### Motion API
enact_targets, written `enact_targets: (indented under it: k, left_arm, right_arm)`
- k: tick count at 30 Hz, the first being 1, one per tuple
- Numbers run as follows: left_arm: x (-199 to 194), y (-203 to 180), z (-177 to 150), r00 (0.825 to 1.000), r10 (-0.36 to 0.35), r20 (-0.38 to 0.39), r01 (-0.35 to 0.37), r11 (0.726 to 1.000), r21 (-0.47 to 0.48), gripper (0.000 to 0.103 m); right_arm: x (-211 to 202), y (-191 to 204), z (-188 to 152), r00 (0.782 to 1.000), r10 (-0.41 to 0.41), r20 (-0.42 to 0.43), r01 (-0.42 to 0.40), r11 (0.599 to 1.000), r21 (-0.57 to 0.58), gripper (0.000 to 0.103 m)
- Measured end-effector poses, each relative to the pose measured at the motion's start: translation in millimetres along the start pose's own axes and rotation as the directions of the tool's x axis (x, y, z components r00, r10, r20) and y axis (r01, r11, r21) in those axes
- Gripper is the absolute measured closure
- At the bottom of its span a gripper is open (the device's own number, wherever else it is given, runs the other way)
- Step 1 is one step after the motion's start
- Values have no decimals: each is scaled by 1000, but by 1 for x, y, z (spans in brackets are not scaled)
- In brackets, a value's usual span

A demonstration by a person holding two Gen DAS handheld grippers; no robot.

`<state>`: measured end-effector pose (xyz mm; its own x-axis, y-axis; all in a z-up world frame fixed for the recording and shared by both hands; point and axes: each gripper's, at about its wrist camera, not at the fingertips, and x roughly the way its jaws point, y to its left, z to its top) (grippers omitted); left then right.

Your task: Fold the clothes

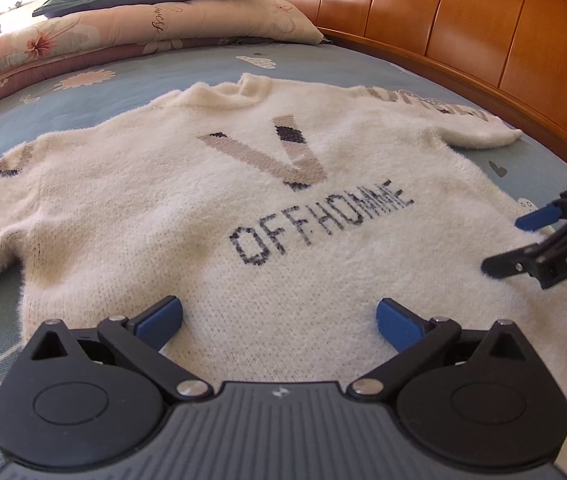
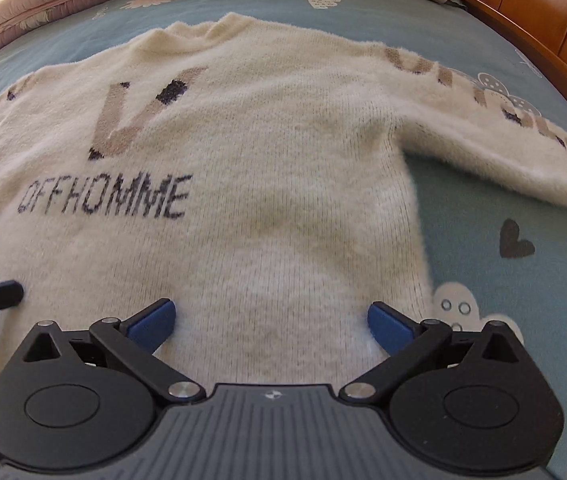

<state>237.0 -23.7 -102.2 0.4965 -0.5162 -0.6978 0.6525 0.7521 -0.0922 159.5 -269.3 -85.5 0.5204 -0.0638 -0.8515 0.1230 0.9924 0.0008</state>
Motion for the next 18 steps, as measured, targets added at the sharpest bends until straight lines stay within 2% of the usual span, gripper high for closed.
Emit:
enact_targets:
  k: [2, 5, 10, 14, 16, 18]
  left_arm:
    - [0, 0, -1, 1000, 1, 0, -1, 1000, 2, 1]
    - [0, 0, -1, 1000, 1, 1, -1, 1000, 2, 1]
    - [0, 2, -4, 1000, -6, 16, 6, 1000, 5, 1]
    - [-1, 1, -5, 1000, -5, 22, 5, 1000, -4, 1]
    - [0, 0, -5, 1000, 0, 21, 0, 1000, 12, 1]
    - [0, -1, -4, 1000, 2, 18, -2, 1000, 19, 1]
  right_arm:
    - [-18, 3, -32, 999, -15, 32, 15, 1000, 0, 0]
    - [-36, 2, -67, 998, -20, 55, 16, 998, 63, 0]
    - [-44, 6, -88, 996, -36, 84, 30, 997, 76, 0]
    - [-45, 6, -67, 999, -26, 33, 23, 996, 89, 0]
    - [-49, 9, -49, 996, 4, 84, -10, 997, 71, 0]
    - [-51, 15, -24, 990, 3, 142, -7, 999, 32, 0]
